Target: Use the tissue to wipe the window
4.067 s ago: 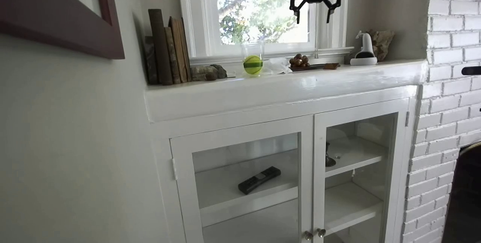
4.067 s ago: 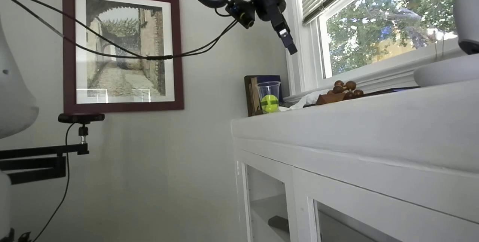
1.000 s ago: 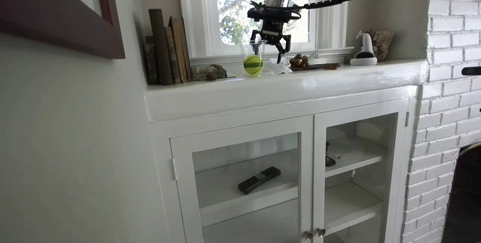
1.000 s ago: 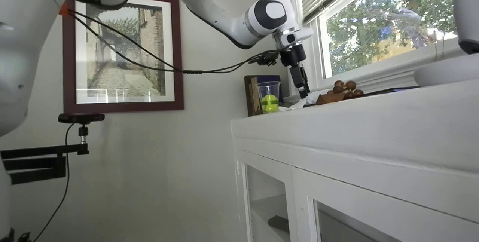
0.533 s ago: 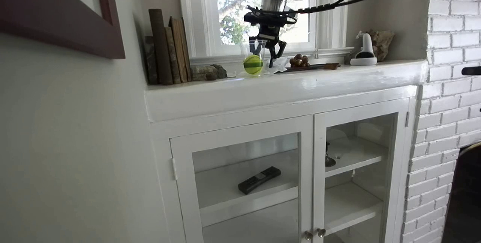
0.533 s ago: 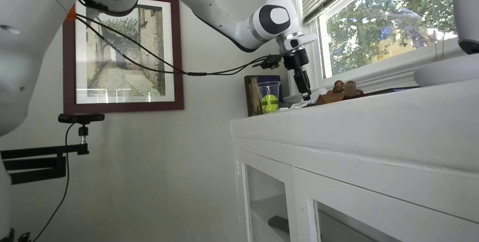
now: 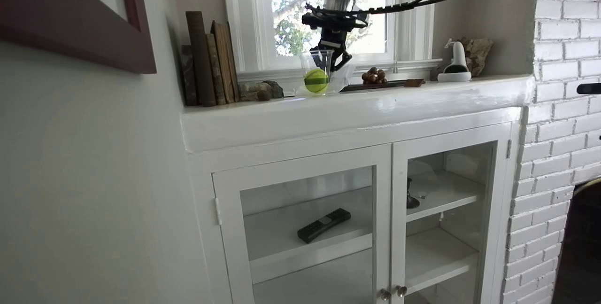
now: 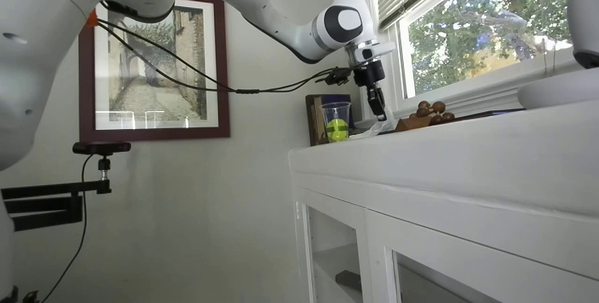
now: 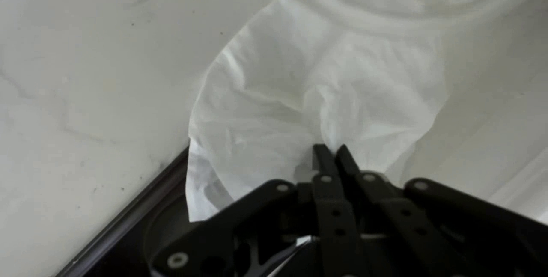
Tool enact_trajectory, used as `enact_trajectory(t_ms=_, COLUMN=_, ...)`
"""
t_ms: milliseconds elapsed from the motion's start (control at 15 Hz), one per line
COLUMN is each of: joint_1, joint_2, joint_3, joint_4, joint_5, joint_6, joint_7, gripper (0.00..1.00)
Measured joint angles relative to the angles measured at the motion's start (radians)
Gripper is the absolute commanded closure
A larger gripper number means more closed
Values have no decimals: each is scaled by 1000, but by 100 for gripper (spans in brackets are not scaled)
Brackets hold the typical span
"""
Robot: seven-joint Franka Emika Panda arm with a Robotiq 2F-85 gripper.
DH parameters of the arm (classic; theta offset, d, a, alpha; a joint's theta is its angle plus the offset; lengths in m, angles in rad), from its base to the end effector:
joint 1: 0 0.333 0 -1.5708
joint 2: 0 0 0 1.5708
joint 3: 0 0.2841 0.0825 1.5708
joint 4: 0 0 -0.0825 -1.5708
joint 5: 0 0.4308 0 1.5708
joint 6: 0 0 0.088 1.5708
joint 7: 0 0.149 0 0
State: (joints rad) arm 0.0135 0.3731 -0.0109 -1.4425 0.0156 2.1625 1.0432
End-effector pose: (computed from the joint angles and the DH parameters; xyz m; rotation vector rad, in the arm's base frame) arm 0.7517 0.0041 0.4329 -2.5365 1.4617 -0.4366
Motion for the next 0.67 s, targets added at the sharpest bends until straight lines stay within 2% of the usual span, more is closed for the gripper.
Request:
enact_trajectory(t_ms=400, joint_1=5, joint_2=-18, joint_3=0, joint_4=15, joint_5=18, joint_6=3, joint_7=-7, gripper=100)
enact_trajectory(t_ms=667, joint_1=15, joint_2=-48, joint_3=-16, joint_4=15, joint_5=-29, joint_6=86, joint_7=-41, gripper=100)
